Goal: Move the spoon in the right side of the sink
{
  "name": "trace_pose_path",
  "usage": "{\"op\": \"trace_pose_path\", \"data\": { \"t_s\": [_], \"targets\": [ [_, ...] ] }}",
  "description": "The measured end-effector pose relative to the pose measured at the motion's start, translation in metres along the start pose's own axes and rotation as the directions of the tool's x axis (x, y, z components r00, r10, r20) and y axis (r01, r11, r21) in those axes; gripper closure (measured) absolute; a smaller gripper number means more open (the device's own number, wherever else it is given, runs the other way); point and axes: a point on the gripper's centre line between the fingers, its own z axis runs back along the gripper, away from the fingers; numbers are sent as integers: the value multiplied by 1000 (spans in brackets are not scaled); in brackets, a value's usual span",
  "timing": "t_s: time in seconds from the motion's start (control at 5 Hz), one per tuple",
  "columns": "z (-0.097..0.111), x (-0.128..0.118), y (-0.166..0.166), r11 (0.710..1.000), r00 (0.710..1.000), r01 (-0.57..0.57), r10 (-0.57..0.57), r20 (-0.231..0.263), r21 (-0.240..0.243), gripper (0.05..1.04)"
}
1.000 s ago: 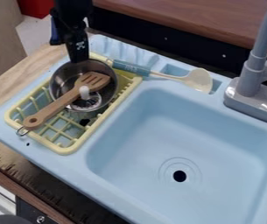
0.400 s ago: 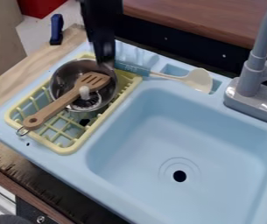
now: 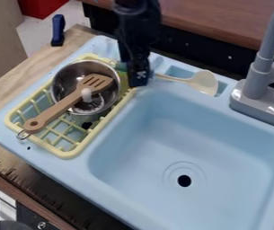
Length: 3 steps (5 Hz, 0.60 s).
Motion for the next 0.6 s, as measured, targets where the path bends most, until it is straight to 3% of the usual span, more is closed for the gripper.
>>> {"op": "trace_pose_path", "data": {
  "t_s": [0.2, 0.4, 0.6],
  "targets": [
    [1, 3, 2, 999, 1000, -28, 28, 2, 19, 85],
    [-6, 5, 3, 999, 998, -38, 40, -52, 27, 85],
    [-8, 4, 7, 998, 997, -41, 45, -69, 49, 85]
  ]
}}
